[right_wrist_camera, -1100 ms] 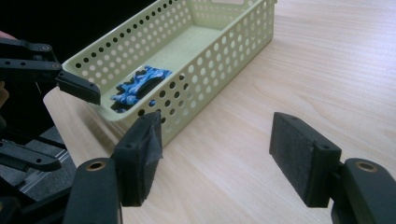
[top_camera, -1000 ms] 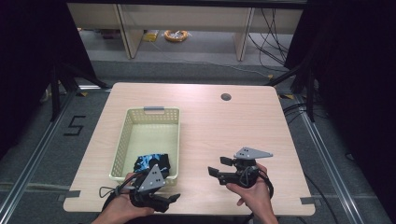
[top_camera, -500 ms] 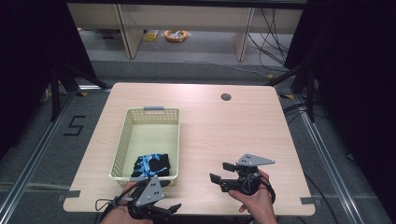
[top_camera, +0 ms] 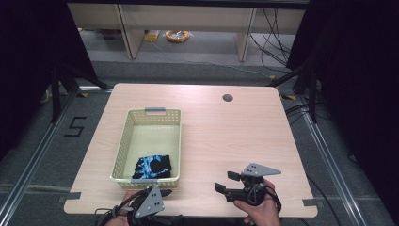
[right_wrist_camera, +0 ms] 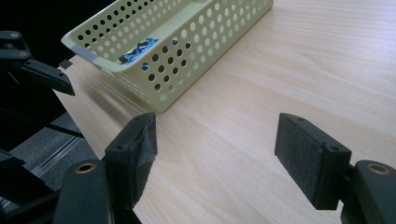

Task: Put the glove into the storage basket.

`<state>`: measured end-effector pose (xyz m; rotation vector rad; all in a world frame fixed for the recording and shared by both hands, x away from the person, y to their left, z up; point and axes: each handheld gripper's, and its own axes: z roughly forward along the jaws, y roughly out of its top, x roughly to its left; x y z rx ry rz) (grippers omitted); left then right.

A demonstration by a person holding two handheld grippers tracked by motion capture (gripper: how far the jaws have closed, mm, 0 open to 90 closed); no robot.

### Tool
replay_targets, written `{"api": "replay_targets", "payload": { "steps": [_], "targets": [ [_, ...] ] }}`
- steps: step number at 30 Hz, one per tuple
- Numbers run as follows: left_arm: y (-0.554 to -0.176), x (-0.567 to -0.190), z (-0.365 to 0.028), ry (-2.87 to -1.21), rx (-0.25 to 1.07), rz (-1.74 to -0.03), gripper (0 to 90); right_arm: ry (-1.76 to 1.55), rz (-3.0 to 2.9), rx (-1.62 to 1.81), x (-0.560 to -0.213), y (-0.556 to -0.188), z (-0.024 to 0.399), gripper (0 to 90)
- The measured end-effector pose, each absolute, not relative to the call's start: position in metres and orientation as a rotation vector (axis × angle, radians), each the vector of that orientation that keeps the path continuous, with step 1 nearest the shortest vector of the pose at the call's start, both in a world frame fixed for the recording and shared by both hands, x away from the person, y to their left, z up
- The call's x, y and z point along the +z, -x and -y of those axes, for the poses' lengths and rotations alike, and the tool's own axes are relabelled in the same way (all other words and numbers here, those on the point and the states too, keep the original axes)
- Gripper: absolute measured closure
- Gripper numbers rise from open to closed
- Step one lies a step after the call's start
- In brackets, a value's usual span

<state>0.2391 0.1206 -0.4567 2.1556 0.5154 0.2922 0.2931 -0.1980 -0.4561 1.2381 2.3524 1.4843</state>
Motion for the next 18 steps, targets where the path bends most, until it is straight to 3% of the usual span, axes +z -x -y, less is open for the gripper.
{"api": "replay_targets", "payload": {
  "steps": [18],
  "targets": [
    [-0.239, -0.479, -0.131, -2.157, 0.240, -0.553, 19.8, -1.187, -2.353, 1.448, -0.465, -0.266, 0.206, 25.0]
  ]
}}
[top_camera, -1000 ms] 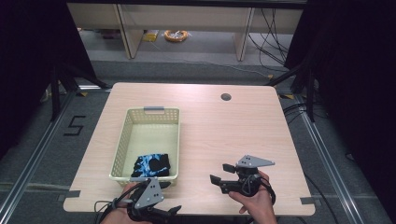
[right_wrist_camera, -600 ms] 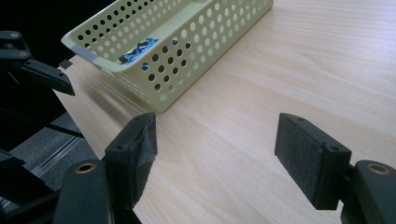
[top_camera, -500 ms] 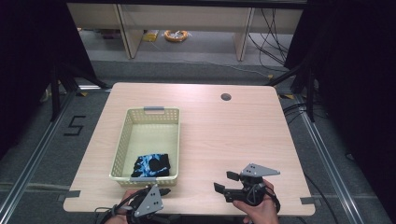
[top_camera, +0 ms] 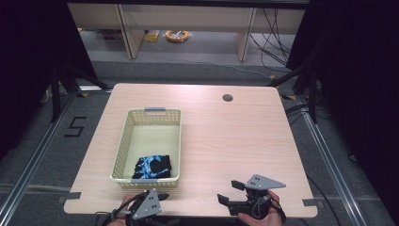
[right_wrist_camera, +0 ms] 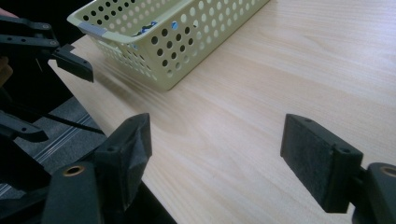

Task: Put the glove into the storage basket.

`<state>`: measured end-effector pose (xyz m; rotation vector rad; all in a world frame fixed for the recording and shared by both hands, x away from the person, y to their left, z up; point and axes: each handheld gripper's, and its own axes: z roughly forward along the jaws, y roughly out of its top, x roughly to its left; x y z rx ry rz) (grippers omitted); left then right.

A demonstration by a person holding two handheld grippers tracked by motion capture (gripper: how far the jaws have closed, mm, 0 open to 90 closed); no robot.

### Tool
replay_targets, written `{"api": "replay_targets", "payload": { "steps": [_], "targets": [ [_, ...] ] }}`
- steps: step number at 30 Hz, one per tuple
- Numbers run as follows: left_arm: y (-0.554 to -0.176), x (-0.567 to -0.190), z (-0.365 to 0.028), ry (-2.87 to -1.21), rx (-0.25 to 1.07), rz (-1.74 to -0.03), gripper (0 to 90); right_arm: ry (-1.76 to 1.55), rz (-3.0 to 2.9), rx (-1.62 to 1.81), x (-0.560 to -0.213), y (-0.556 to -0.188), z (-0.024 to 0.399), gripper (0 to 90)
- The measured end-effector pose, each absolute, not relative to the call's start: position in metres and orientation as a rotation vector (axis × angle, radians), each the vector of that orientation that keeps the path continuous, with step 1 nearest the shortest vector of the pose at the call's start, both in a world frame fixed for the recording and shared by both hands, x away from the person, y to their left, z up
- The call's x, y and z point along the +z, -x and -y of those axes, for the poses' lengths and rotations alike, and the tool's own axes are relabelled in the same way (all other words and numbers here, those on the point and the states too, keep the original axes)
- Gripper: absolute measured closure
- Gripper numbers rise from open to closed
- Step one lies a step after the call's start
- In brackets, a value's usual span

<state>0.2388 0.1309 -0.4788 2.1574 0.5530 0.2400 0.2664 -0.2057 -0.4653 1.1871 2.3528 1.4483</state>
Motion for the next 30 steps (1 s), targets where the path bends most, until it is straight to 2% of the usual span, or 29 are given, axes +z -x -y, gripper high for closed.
{"api": "replay_targets", "payload": {
  "steps": [1, 3, 9, 10, 14, 24, 30],
  "targets": [
    [-0.240, -0.480, -0.133, -2.181, 0.265, -0.519, 19.5, -1.219, -2.346, 1.469, -0.466, -0.263, 0.205, 24.6],
    [-0.238, -0.484, -0.132, -2.145, 0.243, -0.568, 18.9, -1.207, -2.351, 1.459, -0.467, -0.259, 0.206, 23.4],
    [-0.238, -0.488, -0.135, -2.172, 0.202, -0.577, 18.3, -1.178, -2.356, 1.396, -0.472, -0.252, 0.211, 21.1],
    [-0.238, -0.490, -0.135, -2.162, 0.237, -0.577, 18.3, -1.222, -2.362, 1.382, -0.473, -0.249, 0.210, 20.9],
    [-0.236, -0.495, -0.135, -2.172, 0.222, -0.586, 18.3, -1.228, -2.383, 1.341, -0.477, -0.243, 0.210, 20.0],
    [-0.233, -0.504, -0.139, -2.248, 0.241, -0.590, 19.0, -1.231, -2.438, 1.278, -0.488, -0.231, 0.213, 19.0],
    [-0.231, -0.507, -0.137, -2.237, 0.216, -0.597, 19.1, -1.244, -2.440, 1.253, -0.491, -0.228, 0.211, 19.0]
  ]
}}
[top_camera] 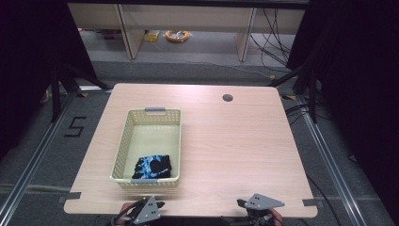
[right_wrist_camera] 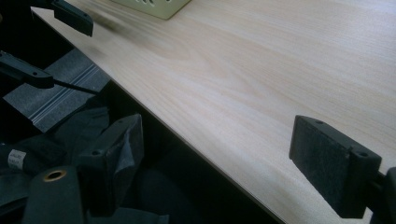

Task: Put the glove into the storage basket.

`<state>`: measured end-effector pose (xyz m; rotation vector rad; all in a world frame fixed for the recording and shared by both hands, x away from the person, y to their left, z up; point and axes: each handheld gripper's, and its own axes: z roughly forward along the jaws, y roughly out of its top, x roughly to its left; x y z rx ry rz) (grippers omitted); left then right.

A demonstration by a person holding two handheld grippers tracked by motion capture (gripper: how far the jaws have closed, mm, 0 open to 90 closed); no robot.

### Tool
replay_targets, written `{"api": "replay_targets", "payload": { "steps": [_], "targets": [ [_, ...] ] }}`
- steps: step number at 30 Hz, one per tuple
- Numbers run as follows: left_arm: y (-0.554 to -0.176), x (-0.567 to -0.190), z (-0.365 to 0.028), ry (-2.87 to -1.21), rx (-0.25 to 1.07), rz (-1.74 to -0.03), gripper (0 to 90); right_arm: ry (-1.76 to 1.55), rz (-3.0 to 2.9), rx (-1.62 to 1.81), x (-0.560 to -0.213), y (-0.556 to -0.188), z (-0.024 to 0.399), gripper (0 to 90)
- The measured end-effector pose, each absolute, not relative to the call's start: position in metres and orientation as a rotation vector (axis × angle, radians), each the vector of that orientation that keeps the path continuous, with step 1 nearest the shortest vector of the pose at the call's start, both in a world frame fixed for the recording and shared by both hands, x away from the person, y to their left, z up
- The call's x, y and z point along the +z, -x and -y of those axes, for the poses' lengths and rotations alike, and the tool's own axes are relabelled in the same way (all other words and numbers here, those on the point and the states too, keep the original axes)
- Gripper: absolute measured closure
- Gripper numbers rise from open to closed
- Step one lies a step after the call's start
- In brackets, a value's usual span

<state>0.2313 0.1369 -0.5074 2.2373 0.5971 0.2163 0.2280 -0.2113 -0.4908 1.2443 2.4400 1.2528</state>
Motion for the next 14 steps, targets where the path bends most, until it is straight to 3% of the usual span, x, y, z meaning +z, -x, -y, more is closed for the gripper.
{"api": "replay_targets", "payload": {
  "steps": [14],
  "targets": [
    [-0.2340, -0.5102, -0.1366, -2.262, 0.198, -0.600, 19.3, -1.240, -2.456, 1.233, -0.4923, -0.2295, 0.2109, 18.8]
  ]
}}
